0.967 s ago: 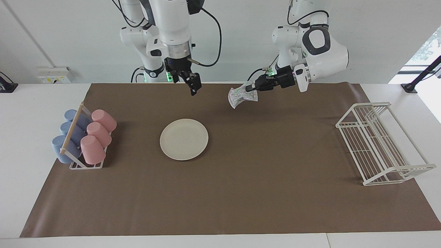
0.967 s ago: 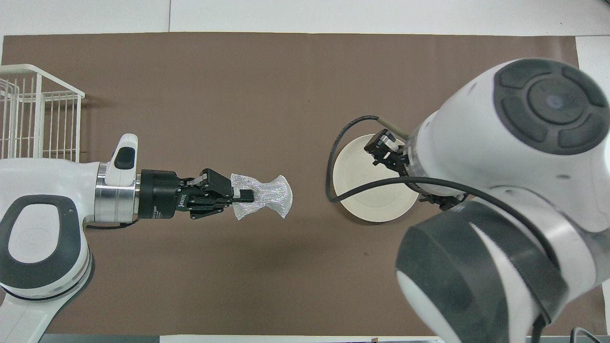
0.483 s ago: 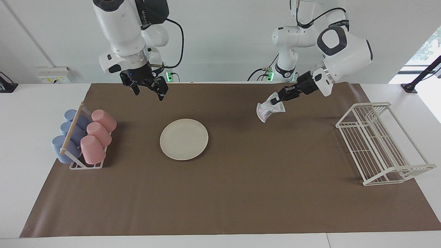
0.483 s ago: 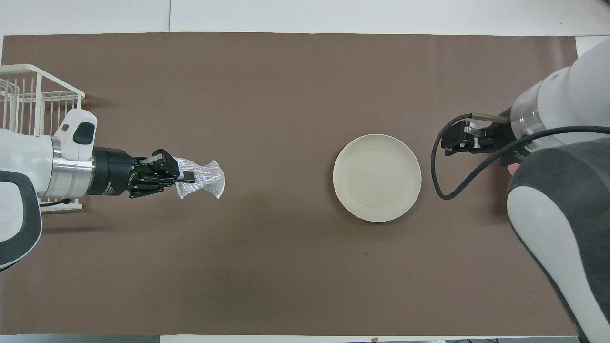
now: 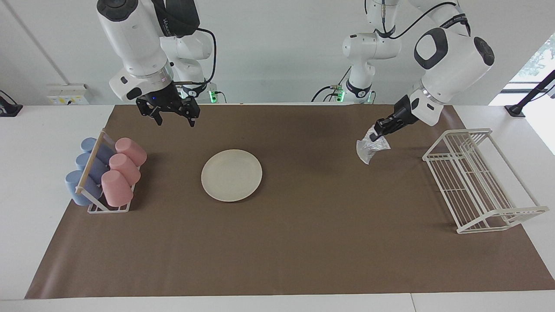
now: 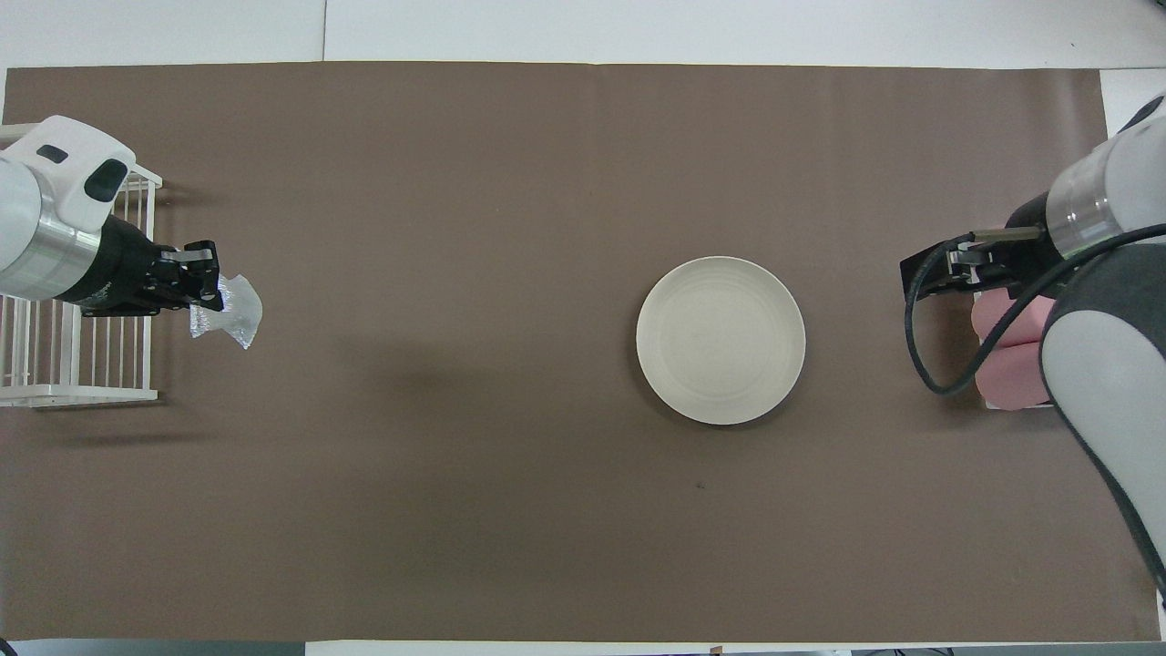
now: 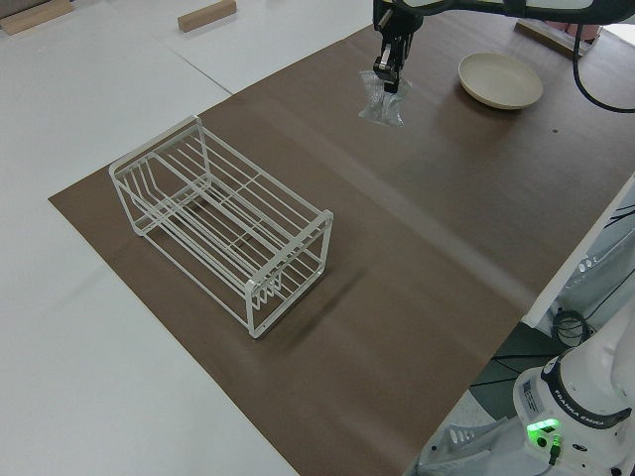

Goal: Wipe plate with sponge
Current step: 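Carry the sponge to the basket while the right gripper returns to rest, then lower the sponge into the white wire basket and open the left gripper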

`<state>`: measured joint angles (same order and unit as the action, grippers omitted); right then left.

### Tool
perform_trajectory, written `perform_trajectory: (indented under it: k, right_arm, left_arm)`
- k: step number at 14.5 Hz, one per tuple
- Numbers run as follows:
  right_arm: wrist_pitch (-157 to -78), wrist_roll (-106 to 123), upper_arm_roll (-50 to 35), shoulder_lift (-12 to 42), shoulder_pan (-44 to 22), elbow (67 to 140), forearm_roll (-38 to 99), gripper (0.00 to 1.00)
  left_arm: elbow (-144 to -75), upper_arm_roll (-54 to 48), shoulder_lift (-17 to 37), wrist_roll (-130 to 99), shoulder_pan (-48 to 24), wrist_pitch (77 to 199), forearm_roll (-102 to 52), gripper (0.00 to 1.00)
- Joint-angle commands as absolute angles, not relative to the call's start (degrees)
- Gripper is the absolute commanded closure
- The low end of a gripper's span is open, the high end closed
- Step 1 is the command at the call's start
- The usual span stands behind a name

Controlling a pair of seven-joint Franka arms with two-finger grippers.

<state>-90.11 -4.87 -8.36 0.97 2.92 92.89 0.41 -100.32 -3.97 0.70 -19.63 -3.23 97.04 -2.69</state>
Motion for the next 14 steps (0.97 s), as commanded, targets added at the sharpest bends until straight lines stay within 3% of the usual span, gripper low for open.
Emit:
perform_trajectory:
  k: [1,8,14]
  right_arm:
    - [-89.83,0.94,-0.29,0.18,-1.49,93.52,0.17,0.00]
    - [-89.74,2.90,2.37,-0.08,-3.69,92.81,0.27,0.00]
    - [-89.30,3.25,2.46,-0.35,-2.81,92.90,-0.09,0.00]
  left_arm:
    - [-96.68,-4.39,2.72,-20.13,-3.34,93.52,9.44,1.00]
    - [-94.75,-4.83,4.21,-13.46,-3.69,92.37,35.66,1.00]
    - [-95.88,-4.75,10.71,-12.92,-3.60,94.04,47.71,1.00]
